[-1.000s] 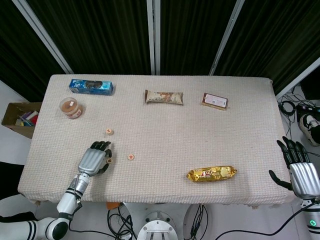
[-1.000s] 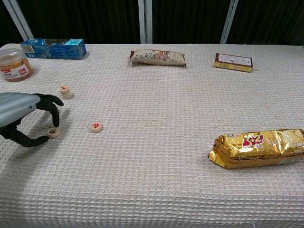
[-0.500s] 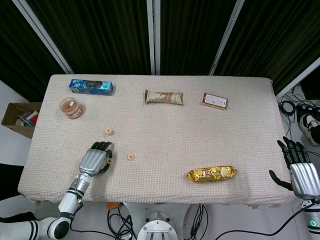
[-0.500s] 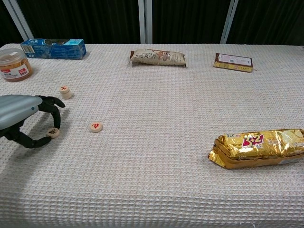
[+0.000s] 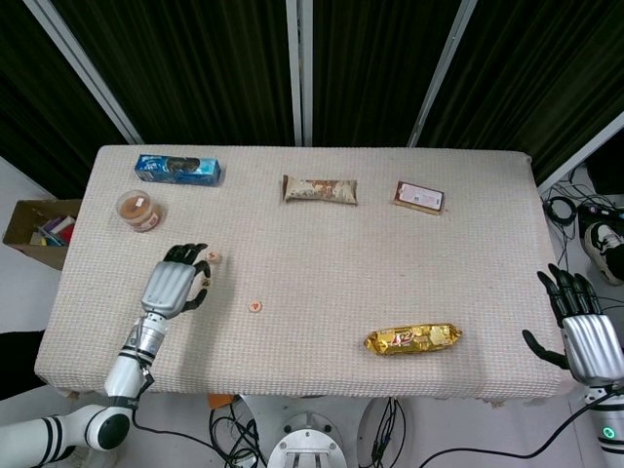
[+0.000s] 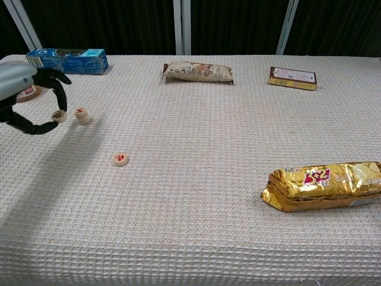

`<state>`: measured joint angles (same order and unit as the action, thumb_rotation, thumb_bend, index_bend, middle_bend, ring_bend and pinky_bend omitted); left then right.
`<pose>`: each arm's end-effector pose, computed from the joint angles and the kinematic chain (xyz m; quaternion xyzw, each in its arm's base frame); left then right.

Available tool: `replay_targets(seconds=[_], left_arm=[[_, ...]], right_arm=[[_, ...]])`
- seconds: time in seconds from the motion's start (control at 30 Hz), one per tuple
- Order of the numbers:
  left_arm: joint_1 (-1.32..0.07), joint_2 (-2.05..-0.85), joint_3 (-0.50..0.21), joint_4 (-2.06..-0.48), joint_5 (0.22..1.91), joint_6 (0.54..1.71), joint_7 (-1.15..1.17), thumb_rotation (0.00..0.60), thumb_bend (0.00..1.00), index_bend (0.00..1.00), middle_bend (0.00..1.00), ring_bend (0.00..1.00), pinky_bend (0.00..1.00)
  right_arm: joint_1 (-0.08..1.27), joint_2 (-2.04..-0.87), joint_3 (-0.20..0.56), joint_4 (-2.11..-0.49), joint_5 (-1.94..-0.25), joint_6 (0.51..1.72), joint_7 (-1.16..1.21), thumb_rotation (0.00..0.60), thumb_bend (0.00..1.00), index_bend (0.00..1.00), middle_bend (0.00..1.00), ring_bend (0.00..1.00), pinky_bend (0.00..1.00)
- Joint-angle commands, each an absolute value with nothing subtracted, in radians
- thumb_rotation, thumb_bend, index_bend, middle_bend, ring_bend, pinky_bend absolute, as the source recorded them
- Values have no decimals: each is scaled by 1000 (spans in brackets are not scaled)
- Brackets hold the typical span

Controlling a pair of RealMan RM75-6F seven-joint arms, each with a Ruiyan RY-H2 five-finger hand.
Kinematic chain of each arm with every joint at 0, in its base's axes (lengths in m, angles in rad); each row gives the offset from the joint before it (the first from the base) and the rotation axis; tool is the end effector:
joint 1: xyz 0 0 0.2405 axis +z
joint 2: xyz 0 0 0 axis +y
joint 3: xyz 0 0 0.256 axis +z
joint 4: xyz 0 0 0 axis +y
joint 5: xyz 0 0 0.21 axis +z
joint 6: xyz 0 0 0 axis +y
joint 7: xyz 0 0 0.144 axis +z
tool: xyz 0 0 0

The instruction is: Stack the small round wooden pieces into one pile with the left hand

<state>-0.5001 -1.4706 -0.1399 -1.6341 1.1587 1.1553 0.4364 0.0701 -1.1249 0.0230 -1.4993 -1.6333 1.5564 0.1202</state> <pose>-0.2013 0.2893 0.0195 -0.6895 -0.3991 -0.3569 0.4878 -0.3154 -0.1711 0.1652 0.6195 -0.3571 0.4231 0.5564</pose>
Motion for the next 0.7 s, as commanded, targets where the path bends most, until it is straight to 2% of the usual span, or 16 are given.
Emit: replay_targets(seconds=[0.03,0.17,0.33,0.7], left_arm=[[-577,-1476,-222,-1584,1063,1072,441,600,382,504,121,103,145],[-651,-1522,-267,-1482,957,985,463,600,381,503,121,103,145],[-712,-1585,-275,-1364,863,916,486,600,380,495,121,103,145],[-720,-1589,-240,-1345,826,922,488,600,380,487,121,103,145]], right_arm=[[71,-1125,23,-1499,-1632,1555,120,600,224,0,0,0,0],[69,-1126,23,-1496,-1623,1551,123,600,223,0,0,0,0],[67,-1131,24,-1486,-1609,1543,133,600,224,0,0,0,0],[74,-1132,27,-1483,-1605,1532,133,600,224,0,0,0,0]])
